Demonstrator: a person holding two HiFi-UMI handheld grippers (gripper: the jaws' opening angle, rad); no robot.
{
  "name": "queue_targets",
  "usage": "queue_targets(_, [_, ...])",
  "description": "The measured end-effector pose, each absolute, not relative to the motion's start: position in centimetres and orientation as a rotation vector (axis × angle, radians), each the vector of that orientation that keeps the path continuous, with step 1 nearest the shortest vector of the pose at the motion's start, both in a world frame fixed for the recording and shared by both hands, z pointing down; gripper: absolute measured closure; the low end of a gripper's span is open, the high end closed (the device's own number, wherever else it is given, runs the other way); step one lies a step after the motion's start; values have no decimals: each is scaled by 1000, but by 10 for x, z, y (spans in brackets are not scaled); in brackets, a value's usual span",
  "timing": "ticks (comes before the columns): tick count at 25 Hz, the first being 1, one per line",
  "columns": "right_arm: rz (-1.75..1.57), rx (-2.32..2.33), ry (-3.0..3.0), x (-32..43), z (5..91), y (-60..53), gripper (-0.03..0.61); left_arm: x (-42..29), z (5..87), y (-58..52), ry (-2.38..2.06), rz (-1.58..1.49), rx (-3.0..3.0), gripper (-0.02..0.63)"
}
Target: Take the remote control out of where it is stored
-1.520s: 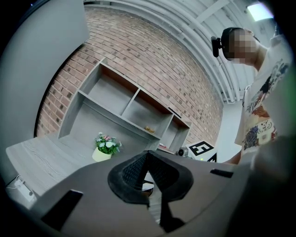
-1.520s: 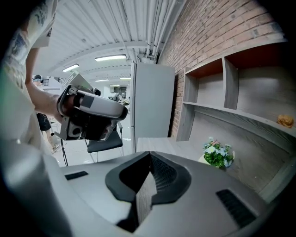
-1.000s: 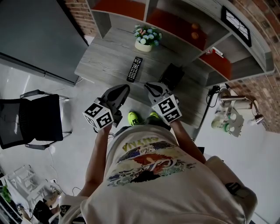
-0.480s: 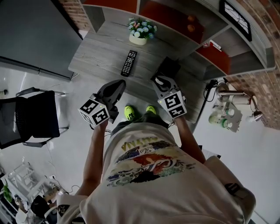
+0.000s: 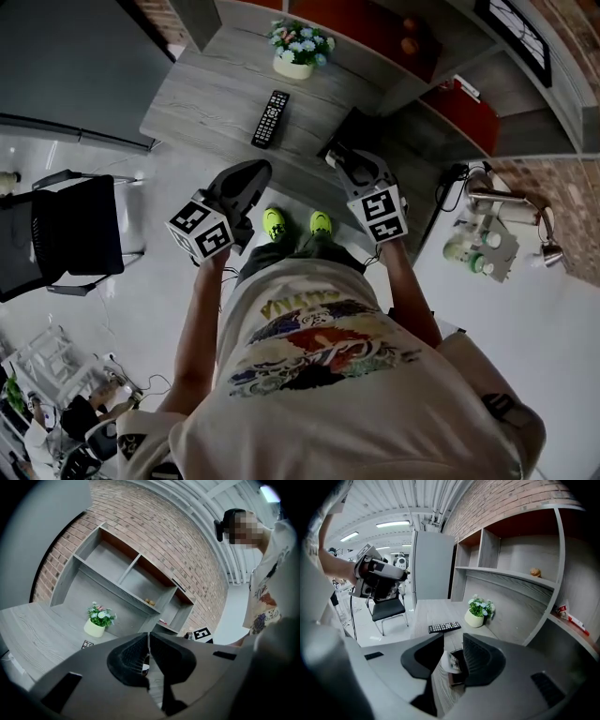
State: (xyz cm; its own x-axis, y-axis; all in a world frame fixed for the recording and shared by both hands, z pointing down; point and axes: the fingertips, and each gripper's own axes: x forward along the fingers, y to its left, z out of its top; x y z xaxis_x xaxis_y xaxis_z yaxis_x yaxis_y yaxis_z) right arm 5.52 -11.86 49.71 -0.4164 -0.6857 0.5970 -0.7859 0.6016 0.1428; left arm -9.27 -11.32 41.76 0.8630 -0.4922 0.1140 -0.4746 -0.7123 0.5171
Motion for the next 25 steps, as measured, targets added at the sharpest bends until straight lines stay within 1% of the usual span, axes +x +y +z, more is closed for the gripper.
queue_targets(6, [240,1124,-2193,75,512,-122,448,-72,425,-110,-700,26,2496,607])
queue_targets(15, [213,1029,-2186,81,535,-134,446,-49,441,-115,-708,66,2483,607])
queue_targets(25, [166,938,-2159,77,562,-148,443,-43,457,-116,-734,57,2441,607])
